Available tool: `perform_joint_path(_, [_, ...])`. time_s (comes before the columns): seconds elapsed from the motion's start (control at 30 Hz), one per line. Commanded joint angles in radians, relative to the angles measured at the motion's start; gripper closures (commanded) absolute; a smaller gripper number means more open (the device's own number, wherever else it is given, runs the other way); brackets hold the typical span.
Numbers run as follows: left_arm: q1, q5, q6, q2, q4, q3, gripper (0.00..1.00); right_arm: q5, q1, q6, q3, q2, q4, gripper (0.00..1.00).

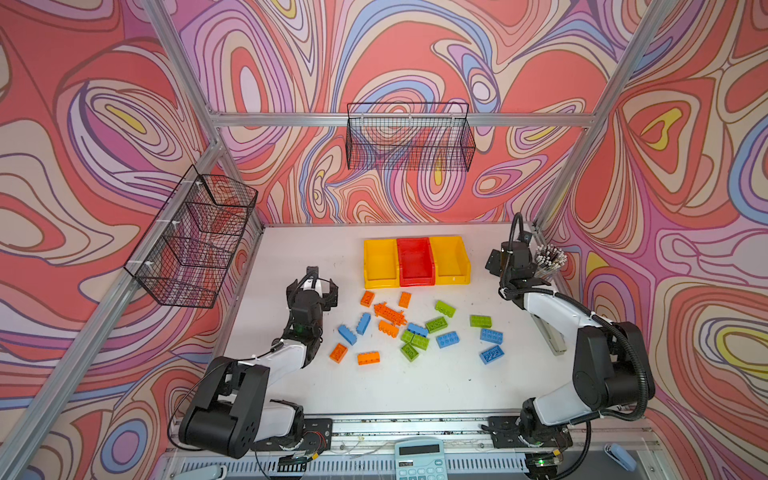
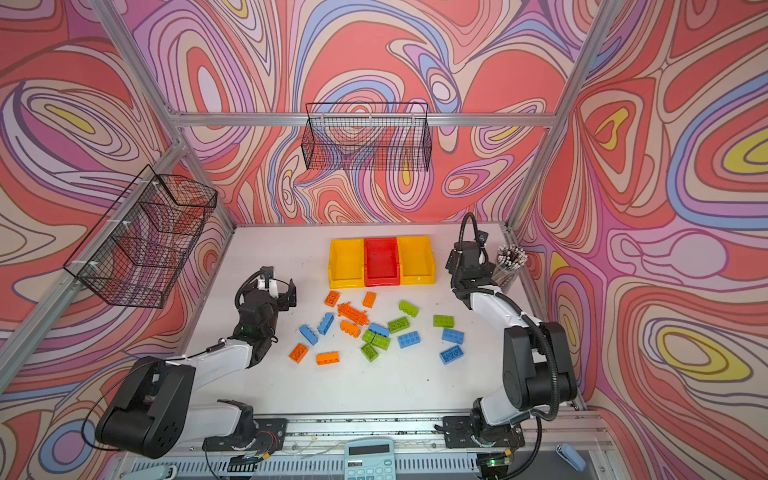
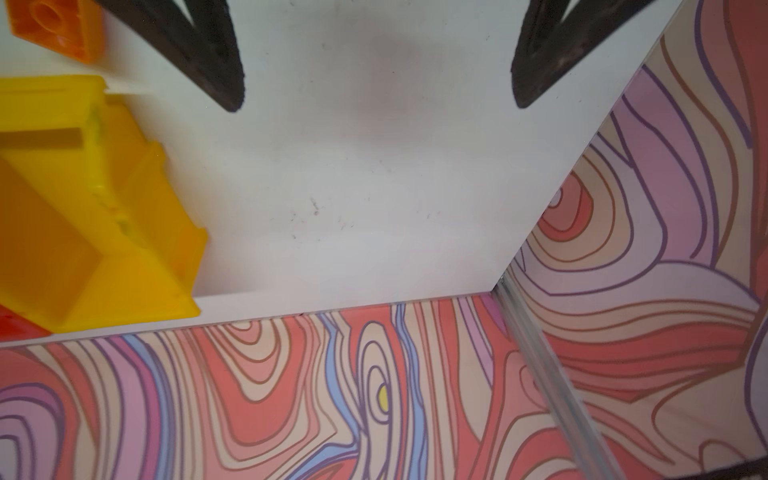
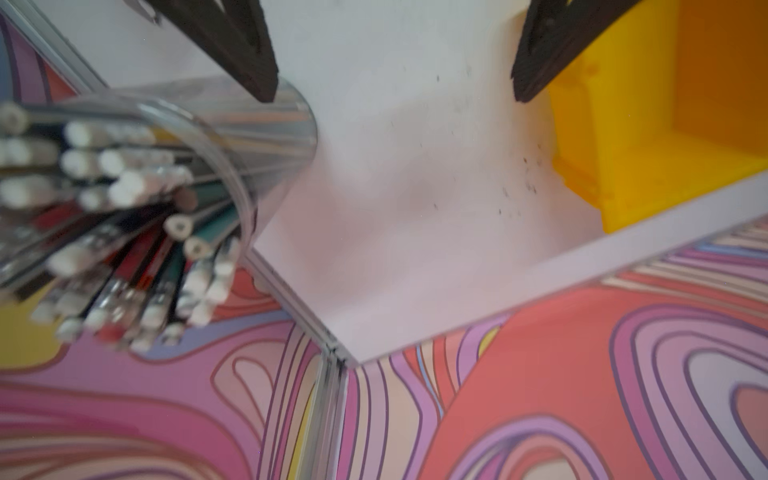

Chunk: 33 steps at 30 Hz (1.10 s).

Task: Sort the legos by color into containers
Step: 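Lower the right gripper onto a lime-green brick while the left arm reaches over the bricks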

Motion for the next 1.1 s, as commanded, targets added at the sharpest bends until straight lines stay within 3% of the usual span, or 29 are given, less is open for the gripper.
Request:
perform_joint_path(0.0, [-0.086, -0.048, 0.063, -0.057, -0.111, 0.06, 0.0, -0.037, 0.035, 0.082, -0.034, -0.009, -0.189, 0.08])
perform_joint_path(0.13, [-0.226, -0.028, -0.002, -0.07, -0.254, 0.139, 0.0, -0.105, 0.051, 0.149, -0.093, -0.067, -0.202, 0.1])
perform_joint_path(0.33, [-0.468, -0.021, -0.077, -0.014, -0.345, 0.215, 0.0, -0.139, 0.101, 0.156, -0.125, -0.07, -0.247, 0.14])
perform_joint_path(0.5, [-0.596, -0.03, -0.166, 0.052, -0.443, 0.277, 0.0, -0.176, 0.137, 0.145, -0.141, -0.082, -0.282, 0.16])
perform_joint_path(0.7, [-0.621, 0.051, -0.279, 0.065, -0.495, 0.298, 0.0, -0.223, 0.142, 0.136, -0.174, -0.107, -0.318, 0.13])
perform_joint_path(1.07, [-0.622, 0.119, -0.306, 0.041, -0.572, 0.321, 0.0, -0.299, 0.144, 0.132, -0.209, -0.08, -0.315, 0.09])
